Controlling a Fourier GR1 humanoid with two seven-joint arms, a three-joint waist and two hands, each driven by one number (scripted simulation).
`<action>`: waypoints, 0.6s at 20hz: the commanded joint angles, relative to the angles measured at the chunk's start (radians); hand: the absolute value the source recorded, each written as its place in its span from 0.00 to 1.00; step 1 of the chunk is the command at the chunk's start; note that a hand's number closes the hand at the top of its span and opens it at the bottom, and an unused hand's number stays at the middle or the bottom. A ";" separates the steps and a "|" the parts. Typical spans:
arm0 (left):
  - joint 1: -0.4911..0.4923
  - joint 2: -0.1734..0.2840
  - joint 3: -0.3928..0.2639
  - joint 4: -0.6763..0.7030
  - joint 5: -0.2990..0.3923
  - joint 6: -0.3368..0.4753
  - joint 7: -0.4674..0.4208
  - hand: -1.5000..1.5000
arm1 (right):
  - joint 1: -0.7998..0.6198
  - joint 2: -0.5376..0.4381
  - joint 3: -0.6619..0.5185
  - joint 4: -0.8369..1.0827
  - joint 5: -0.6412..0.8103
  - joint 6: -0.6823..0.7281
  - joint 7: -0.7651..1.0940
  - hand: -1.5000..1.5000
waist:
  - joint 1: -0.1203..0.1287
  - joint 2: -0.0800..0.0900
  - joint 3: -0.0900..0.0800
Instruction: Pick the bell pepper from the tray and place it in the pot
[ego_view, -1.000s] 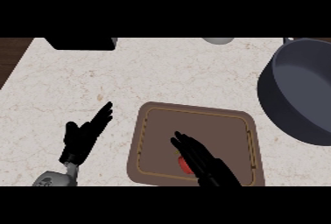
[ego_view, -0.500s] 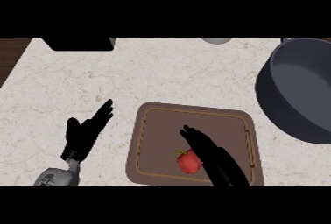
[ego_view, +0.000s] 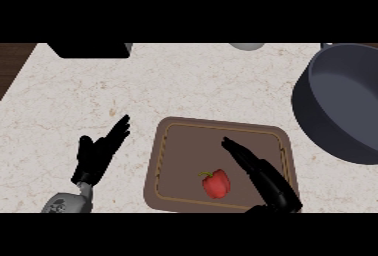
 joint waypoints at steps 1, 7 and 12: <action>0.016 -0.010 -0.011 -0.034 -0.015 -0.001 0.027 0.50 | 0.058 0.047 0.020 0.074 -0.046 -0.019 -0.134 0.00 | 0.001 0.000 0.000; 0.025 -0.012 0.009 -0.071 -0.029 -0.001 0.043 0.50 | -0.036 0.074 -0.092 0.234 -0.182 0.090 -0.222 0.00 | 0.003 0.000 0.000; -0.027 -0.039 0.047 0.056 -0.050 -0.044 -0.031 0.50 | -0.031 0.162 -0.051 0.235 -0.145 0.086 -0.147 0.00 | -0.002 0.000 0.000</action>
